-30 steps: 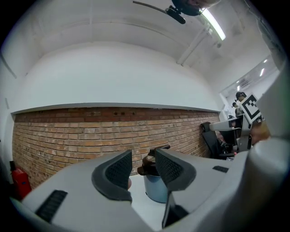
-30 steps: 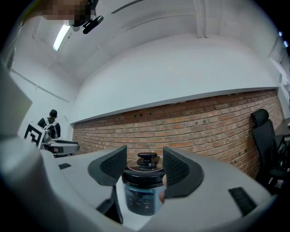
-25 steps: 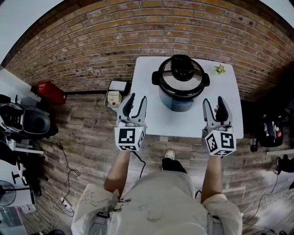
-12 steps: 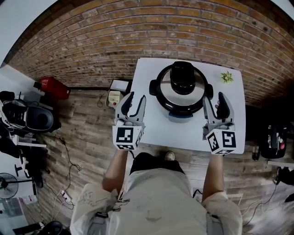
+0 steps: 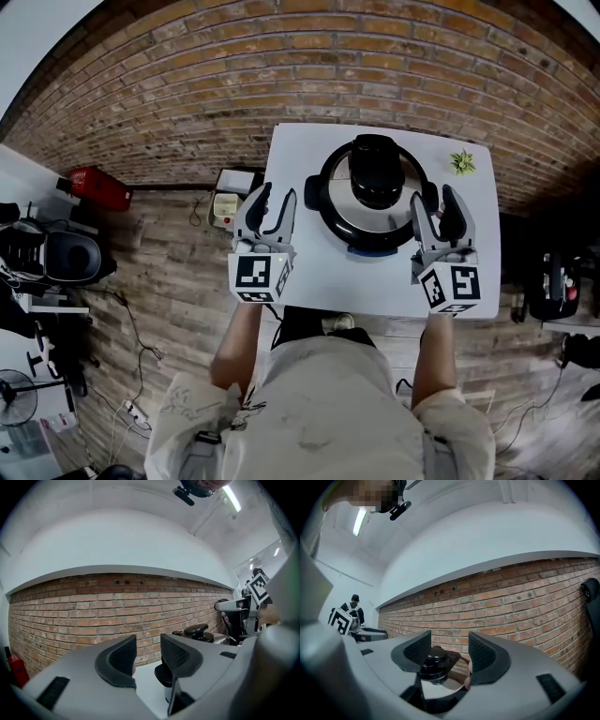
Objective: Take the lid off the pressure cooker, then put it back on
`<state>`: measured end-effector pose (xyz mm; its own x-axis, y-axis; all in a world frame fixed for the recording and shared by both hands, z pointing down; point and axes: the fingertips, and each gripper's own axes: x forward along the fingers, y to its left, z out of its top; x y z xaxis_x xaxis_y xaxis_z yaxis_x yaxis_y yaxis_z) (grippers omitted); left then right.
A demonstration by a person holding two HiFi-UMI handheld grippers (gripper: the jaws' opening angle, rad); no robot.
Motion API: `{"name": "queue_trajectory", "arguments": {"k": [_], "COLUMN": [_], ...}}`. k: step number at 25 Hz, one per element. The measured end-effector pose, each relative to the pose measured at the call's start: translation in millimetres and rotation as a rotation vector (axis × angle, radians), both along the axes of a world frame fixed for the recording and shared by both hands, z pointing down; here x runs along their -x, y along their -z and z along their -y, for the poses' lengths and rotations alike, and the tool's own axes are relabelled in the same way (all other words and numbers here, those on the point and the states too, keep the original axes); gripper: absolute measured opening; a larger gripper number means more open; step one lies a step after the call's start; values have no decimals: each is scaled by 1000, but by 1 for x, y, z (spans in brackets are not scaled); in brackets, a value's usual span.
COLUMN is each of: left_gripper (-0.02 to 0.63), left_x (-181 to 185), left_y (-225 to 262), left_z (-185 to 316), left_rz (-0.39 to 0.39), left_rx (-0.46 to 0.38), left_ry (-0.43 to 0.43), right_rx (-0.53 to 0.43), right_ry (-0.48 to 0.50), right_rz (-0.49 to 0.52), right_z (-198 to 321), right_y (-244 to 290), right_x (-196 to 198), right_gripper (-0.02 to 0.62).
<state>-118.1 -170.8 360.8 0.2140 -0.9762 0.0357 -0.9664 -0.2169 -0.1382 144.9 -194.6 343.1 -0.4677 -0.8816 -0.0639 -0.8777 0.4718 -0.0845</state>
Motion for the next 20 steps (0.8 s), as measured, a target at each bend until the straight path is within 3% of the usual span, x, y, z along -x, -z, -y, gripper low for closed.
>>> {"name": "queue_trajectory", "arguments": {"k": [6, 11, 14, 20], "left_gripper": [175, 176, 176, 179], "left_x": [4, 3, 1, -4], "left_y": [-3, -27, -44, -75], "left_z": [16, 26, 32, 43], "left_rz": [-30, -157, -266, -580], "left_rx": [33, 195, 313, 575], "left_ry": [-48, -214, -330, -504], "right_rx": [7, -20, -24, 55], "right_ry": [10, 138, 243, 500], "right_rz": [-25, -166, -300, -670], "right_z": [11, 16, 18, 17], "right_y": [3, 10, 15, 3], "right_x": [7, 28, 43, 85], "right_gripper": [262, 262, 262, 262]}}
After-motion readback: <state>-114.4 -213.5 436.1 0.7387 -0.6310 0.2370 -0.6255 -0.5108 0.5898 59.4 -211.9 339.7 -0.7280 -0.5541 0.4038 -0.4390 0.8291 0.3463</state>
